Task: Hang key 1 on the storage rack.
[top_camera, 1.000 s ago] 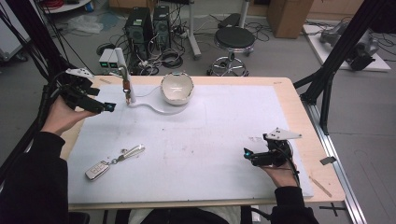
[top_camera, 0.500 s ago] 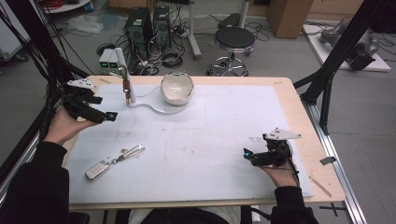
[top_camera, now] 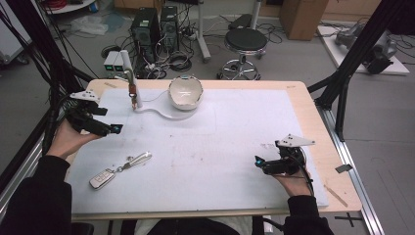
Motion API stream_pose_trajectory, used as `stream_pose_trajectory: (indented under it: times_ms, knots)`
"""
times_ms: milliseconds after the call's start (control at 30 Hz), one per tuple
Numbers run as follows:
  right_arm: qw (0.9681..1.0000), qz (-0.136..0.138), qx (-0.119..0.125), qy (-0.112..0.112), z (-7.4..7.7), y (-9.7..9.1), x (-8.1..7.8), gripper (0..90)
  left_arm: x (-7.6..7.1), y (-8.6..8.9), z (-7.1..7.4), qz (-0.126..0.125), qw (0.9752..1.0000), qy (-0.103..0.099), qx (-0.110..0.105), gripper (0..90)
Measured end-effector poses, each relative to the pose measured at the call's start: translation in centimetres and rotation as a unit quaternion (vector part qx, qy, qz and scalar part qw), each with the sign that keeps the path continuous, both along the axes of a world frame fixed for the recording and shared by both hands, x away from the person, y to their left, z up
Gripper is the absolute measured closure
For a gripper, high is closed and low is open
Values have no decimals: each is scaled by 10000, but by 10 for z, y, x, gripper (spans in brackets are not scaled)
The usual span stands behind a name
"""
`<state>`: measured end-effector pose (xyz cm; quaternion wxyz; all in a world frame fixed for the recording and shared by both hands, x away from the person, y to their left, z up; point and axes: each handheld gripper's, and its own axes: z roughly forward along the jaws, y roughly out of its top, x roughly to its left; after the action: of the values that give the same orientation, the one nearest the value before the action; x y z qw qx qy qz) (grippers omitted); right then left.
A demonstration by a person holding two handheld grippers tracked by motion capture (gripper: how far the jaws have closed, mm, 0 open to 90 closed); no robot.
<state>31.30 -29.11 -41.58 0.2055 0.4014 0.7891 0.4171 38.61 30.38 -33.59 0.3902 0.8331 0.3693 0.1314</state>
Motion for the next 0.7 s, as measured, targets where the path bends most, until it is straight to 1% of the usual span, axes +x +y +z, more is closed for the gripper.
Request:
stream_pose_trajectory:
  times_ms: [233, 433, 467, 500, 600, 633, 700]
  knots:
    - [10000, 17, -33, 9, -1, 0, 0, 5, -4, 3, -11, 7, 10000, 72, -43, 17]
    - [10000, 13, -45, 38, -1, 1, 0, 5, -6, 3, -19, -18, 9999, 123, -22, 17]
    - [10000, 16, -59, 27, -1, 1, 0, 5, -6, 1, -21, -70, 9997, 187, 104, 17]
    - [10000, 17, -68, 36, -1, 1, 0, 5, -7, -2, -23, -104, 9996, 203, 138, 17]
    - [10000, 20, -73, 27, -1, 1, 0, 5, -7, -6, -25, -174, 9995, 223, 152, 17]
    - [10000, 13, -64, 28, -1, 1, 0, 5, -7, -10, -27, -244, 9992, 255, 185, 17]
    - [10000, 17, -70, 11, -1, 1, 1, 5, -6, -13, -28, -298, 9988, 304, 231, 17]
